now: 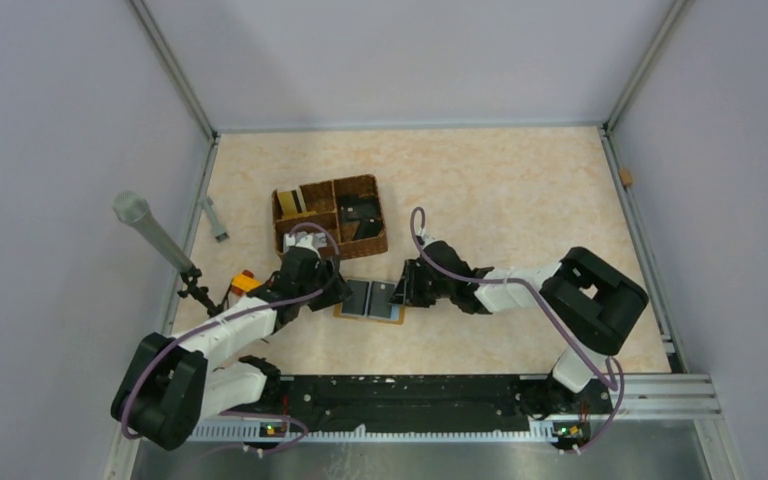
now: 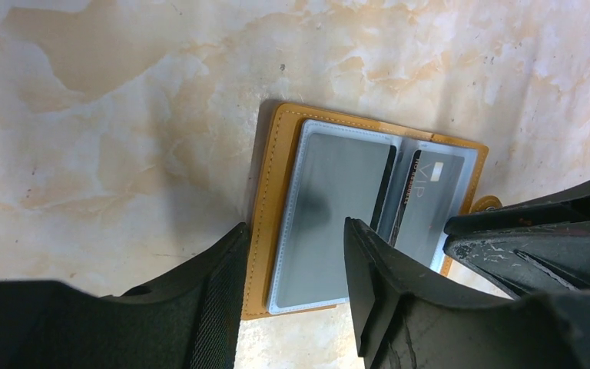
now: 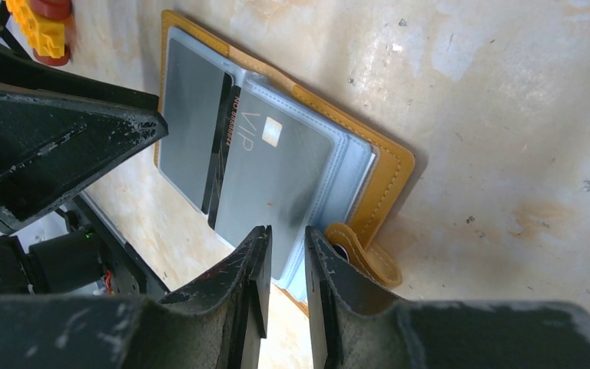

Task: Put the credit cards into the card holder
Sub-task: Turn over the card slot in the card holder.

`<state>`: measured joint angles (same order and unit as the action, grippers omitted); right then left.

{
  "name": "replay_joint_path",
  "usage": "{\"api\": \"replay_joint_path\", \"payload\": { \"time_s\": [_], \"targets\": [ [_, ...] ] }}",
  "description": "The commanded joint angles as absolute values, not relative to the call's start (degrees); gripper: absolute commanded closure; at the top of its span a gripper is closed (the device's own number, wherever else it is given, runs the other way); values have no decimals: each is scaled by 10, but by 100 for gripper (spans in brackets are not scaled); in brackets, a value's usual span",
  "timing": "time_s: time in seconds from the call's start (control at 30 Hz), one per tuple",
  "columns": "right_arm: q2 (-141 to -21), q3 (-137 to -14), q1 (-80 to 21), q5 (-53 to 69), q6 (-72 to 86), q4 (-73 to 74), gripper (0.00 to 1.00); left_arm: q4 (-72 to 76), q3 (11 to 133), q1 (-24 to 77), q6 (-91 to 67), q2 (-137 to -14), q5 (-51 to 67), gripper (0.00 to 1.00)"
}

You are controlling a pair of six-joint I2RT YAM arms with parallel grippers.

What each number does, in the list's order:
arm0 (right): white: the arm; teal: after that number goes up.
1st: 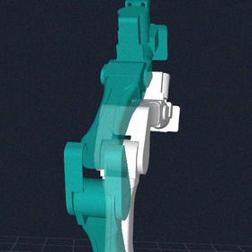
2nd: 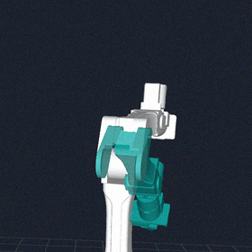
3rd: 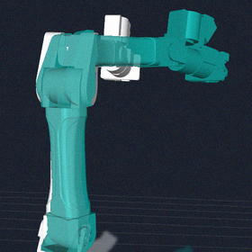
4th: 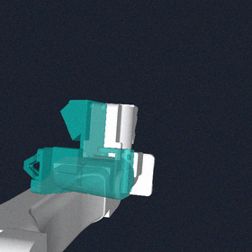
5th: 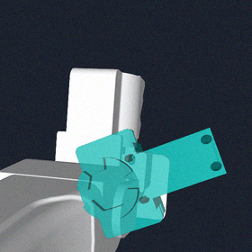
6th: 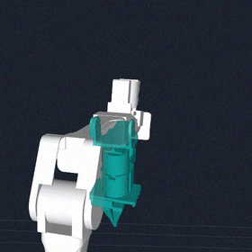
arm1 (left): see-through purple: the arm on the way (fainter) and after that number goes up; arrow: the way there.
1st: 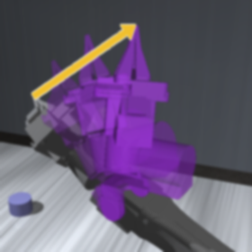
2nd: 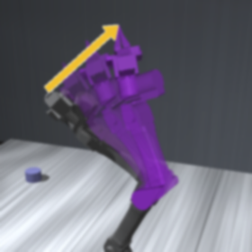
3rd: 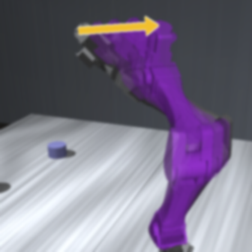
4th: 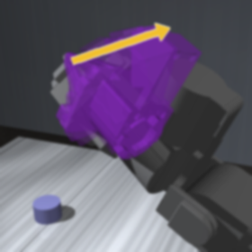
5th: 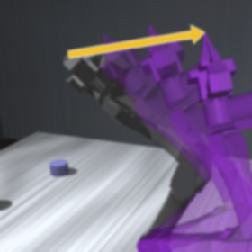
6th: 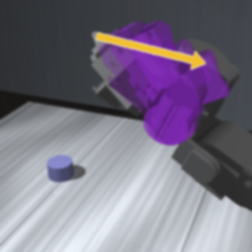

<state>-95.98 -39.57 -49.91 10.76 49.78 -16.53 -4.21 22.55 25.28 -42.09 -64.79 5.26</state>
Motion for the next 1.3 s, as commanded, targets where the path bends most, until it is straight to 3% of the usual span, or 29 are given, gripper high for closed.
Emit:
{"api": "replay_joint_path", "payload": {
  "time_s": [0.0,0.63,1.27],
  "targets": [
    [-977,-417,-506,93,509,-160,75,-40,200,254,-431,-659,78,48],
    [-955,-404,-510,14,519,-89,60,30,155,255,-483,-651,116,60],
    [-988,-403,-514,7,521,-78,60,-73,142,256,-507,-610,62,47]
  ]
}}
